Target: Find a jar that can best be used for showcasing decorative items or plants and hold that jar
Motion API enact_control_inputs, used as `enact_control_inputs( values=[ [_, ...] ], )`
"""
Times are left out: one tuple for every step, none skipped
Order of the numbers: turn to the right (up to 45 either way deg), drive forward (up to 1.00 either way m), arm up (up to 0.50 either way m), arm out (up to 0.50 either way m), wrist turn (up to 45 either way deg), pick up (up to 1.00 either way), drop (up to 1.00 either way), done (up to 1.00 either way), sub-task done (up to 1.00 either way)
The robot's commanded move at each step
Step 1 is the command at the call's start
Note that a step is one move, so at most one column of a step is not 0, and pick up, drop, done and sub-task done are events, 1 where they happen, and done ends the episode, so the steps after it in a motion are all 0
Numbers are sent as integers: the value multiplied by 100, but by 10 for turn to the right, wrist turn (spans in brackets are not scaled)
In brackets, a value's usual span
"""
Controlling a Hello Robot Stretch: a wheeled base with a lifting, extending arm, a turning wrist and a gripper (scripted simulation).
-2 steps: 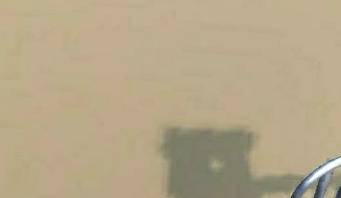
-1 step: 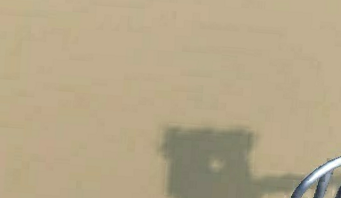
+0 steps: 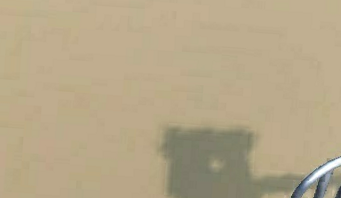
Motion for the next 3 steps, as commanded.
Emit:
enact_control_inputs(
  values=[
    [0,0,0,0,240,0,0,0,0],
    [0,0,0,0,0,100,0,0,0],
    [0,0,0,0,0,0,0,100,0]
  ],
)
